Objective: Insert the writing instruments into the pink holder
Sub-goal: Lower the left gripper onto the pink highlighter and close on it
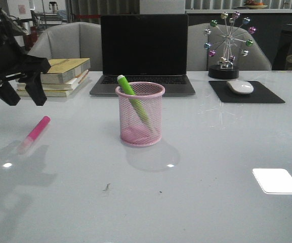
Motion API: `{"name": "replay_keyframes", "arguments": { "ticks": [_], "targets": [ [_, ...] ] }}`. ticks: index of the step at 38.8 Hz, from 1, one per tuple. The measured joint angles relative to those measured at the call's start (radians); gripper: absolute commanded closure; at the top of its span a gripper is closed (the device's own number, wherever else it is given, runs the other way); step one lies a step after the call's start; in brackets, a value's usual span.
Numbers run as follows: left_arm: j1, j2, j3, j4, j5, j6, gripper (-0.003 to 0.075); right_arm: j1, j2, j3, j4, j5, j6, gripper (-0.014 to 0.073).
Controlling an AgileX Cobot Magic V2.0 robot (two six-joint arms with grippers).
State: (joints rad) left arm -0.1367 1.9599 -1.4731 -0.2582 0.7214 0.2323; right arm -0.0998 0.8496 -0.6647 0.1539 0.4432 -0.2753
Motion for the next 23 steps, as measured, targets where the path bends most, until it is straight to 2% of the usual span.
{"name": "replay_keyframes", "arguments": {
  "ticks": [23],
  "targets": [
    [0.000, 0.077, -0.006, 0.006, 0.002, 0.002, 0.0281, 0.000, 0.000, 0.000, 0.000, 0.025, 0.000, 0.0199]
  ]
}}
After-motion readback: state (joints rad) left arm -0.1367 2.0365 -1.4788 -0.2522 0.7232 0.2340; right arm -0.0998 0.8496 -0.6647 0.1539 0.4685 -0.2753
